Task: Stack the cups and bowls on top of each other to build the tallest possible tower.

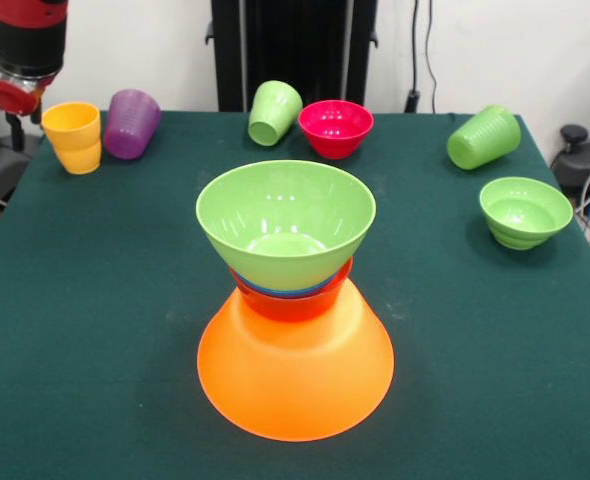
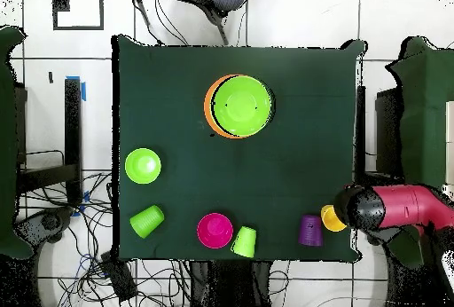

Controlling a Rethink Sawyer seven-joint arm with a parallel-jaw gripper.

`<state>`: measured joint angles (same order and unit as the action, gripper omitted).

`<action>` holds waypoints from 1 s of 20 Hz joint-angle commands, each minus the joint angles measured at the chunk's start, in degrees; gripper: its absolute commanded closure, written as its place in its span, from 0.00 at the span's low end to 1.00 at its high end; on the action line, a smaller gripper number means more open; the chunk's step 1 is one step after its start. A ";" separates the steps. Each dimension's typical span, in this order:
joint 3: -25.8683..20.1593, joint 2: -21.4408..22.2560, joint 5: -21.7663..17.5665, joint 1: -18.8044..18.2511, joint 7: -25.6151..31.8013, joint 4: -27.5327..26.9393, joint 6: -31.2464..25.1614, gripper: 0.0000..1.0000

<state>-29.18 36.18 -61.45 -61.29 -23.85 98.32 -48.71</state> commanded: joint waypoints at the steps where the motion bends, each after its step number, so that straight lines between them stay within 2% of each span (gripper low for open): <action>1: -0.86 1.25 1.55 1.55 7.55 0.60 -2.59 0.00; 7: -1.53 -0.03 3.55 0.38 7.87 1.27 -2.00 0.00; 15: -2.93 1.66 6.15 -0.85 9.33 2.82 -2.06 0.00; 20: -3.46 0.29 8.04 -1.69 9.74 2.99 -2.66 0.00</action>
<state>-29.29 38.39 -55.27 -63.79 -23.85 98.49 -48.71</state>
